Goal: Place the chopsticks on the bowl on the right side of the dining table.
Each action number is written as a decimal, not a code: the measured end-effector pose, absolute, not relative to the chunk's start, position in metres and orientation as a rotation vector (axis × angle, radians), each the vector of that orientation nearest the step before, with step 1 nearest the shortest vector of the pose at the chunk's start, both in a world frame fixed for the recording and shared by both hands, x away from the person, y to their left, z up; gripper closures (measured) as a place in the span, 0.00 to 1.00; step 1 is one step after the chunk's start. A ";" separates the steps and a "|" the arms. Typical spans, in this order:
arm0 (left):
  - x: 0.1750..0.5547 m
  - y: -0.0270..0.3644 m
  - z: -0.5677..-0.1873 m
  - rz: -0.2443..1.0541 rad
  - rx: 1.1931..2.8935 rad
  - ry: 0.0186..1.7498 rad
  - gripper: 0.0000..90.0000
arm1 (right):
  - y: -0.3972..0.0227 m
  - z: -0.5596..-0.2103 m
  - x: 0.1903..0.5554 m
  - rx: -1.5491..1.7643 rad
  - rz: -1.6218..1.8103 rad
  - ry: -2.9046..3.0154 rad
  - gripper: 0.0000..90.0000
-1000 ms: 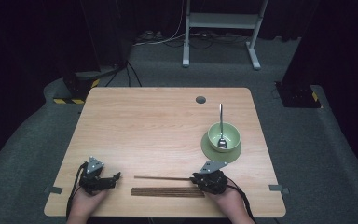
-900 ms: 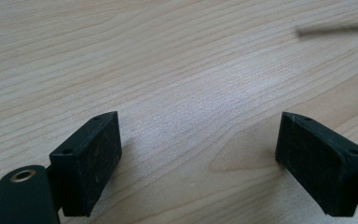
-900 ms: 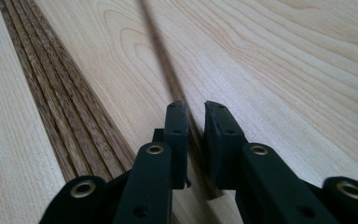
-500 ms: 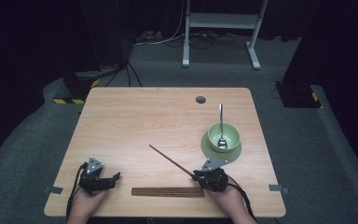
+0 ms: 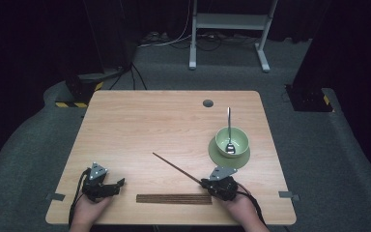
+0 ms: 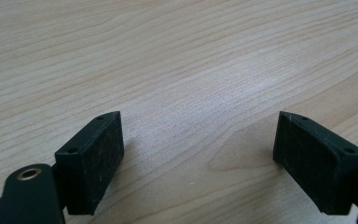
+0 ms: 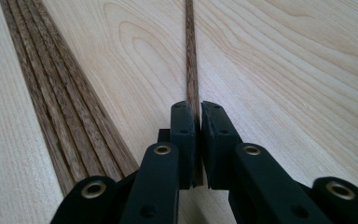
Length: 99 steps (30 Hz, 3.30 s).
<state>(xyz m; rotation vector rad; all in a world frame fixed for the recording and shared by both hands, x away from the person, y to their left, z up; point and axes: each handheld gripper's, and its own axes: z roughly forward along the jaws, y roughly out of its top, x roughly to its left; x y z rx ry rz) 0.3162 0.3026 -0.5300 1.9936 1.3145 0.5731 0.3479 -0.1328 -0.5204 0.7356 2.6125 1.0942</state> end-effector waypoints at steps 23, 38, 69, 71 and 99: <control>0.316 0.303 -0.530 0.570 1.993 1.310 0.20 | -0.162 -0.487 0.347 0.812 1.255 2.385 0.93; 0.316 0.303 -0.530 0.573 1.996 1.304 0.20 | -0.183 -0.462 0.356 0.883 1.235 2.275 0.93; 0.317 0.303 -0.530 0.568 1.996 1.304 0.20 | -0.248 -0.462 0.374 1.086 1.089 2.162 0.93; 0.317 0.303 -0.530 0.568 1.995 1.302 0.20 | -0.248 -0.462 0.374 1.081 1.080 2.161 0.93; 0.316 0.303 -0.530 0.576 1.999 1.299 0.21 | -0.237 -0.446 0.364 1.010 1.153 2.135 0.62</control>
